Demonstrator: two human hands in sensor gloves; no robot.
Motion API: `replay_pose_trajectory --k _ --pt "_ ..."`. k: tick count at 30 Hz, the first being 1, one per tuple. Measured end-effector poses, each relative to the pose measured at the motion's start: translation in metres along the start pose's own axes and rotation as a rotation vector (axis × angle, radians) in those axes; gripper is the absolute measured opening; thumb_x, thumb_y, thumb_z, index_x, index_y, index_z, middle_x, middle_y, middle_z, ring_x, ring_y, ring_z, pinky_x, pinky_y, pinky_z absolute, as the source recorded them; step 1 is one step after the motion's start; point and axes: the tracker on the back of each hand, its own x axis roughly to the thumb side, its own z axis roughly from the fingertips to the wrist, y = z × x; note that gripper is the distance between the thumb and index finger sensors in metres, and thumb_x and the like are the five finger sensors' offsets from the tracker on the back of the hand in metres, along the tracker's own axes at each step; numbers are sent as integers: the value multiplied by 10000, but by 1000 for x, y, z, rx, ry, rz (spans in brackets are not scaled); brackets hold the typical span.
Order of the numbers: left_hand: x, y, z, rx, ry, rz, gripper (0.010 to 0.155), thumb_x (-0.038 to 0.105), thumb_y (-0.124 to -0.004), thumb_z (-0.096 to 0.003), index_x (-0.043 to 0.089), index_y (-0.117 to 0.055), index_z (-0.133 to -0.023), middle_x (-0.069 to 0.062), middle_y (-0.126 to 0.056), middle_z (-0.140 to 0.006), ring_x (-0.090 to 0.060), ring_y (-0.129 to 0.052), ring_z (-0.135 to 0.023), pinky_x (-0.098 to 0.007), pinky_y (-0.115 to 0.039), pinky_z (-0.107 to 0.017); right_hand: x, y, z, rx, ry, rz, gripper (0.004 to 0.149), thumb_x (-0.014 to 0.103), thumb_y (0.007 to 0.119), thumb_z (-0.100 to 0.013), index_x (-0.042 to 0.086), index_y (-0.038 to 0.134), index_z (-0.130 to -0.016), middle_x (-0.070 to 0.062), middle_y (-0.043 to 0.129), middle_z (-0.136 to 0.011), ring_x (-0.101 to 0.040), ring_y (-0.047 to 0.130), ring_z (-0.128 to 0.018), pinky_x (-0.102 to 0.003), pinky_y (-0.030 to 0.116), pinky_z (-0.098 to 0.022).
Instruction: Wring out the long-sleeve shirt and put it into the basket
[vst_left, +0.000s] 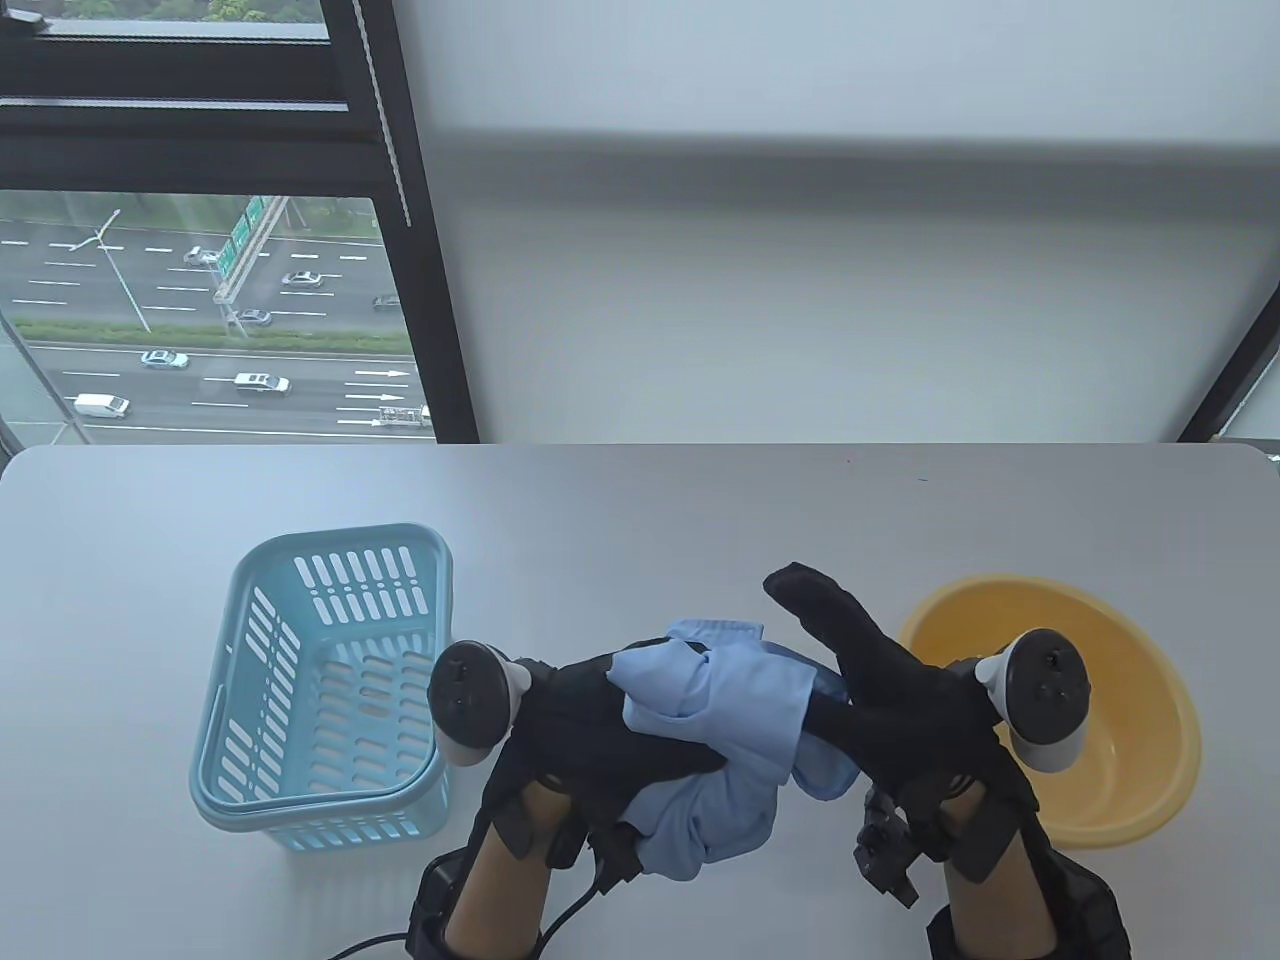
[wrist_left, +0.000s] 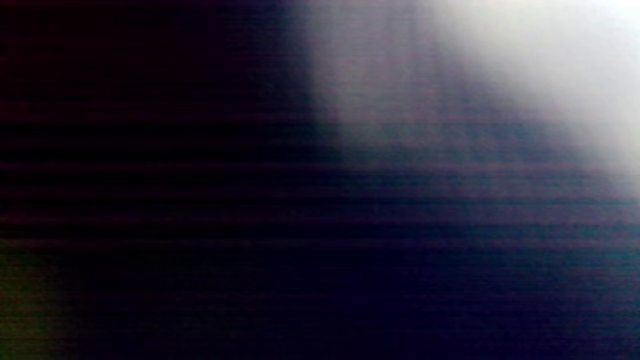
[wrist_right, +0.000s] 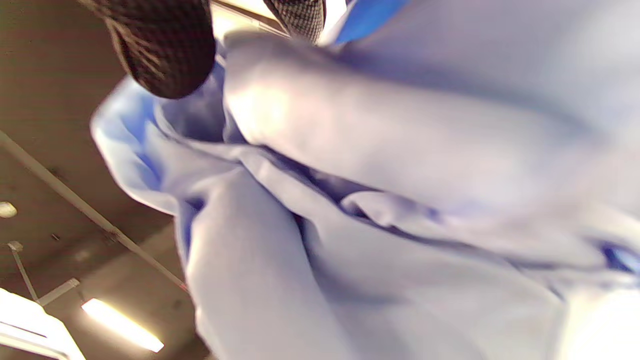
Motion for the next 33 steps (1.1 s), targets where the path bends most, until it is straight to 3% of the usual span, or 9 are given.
replay_pose_trajectory --k 4,7,12,14,17,21,23,28,33 --pt "1 6 5 130 -23 86 651 570 -1035 -472 274 -754 -979 82 -1014 -788 -242 -1015 -759 -536 -700 -731 -5 7 -2 22 37 75 992 790 779 -504 257 320 -1204 -203 281 -1255 -598 293 -1039 -720 299 -701" --pt "1 7 7 206 -23 56 651 567 -1033 -478 274 -746 -984 82 -1008 -797 -243 -1009 -768 -537 -695 -734 -7 24 -8 207 112 97 1153 847 762 -475 247 45 -1150 -244 1 -1187 -696 232 -974 -800 312 -634" --pt "1 3 12 333 10 15 639 545 -1025 -515 279 -712 -1003 81 -980 -826 -246 -979 -801 -527 -673 -756 -20 54 -18 301 184 105 1274 767 865 -491 260 -173 -1029 -239 -89 -1148 -676 310 -991 -784 453 -673" --pt "1 0 13 357 14 1 627 548 -1015 -528 291 -703 -1007 90 -972 -835 -238 -979 -809 -514 -680 -760 -25 56 -19 218 198 122 1277 737 889 -489 278 -171 -1031 -232 18 -1178 -603 455 -1006 -710 537 -710" --pt "-2 -5 12 363 21 47 619 543 -1010 -534 296 -699 -1009 86 -969 -840 -242 -978 -808 -513 -678 -760 -32 55 -20 162 213 126 1247 713 916 -482 291 -92 -1083 -162 346 -1199 -456 672 -961 -590 646 -708" --pt "-3 -8 11 366 33 83 619 532 -1005 -542 289 -690 -1017 76 -961 -848 -254 -966 -812 -520 -660 -769 -34 56 -21 92 206 85 1102 620 958 -480 226 182 -1156 -41 708 -1040 -288 880 -793 -477 773 -612" --pt "-3 -9 12 367 43 82 627 520 -1000 -547 279 -676 -1026 66 -944 -861 -278 -938 -823 -539 -610 -783 -32 55 -21 64 206 119 1006 582 960 -482 173 327 -1150 -11 778 -978 -249 916 -746 -452 794 -589" --pt "-2 -11 12 380 71 18 687 523 -984 -534 242 -643 -1061 29 -915 -913 -320 -826 -912 -599 -449 -792 -30 46 -20 26 204 158 867 545 950 -496 146 482 -1108 -7 835 -922 -239 951 -691 -437 818 -552" --pt "4 0 15 355 74 -129 928 658 -906 -551 206 -385 -1173 -25 -687 -1142 -422 -542 -1071 -638 -249 -757 -28 25 -15 -34 201 202 769 529 940 -515 202 548 -1091 -24 852 -901 -256 952 -662 -447 812 -537"
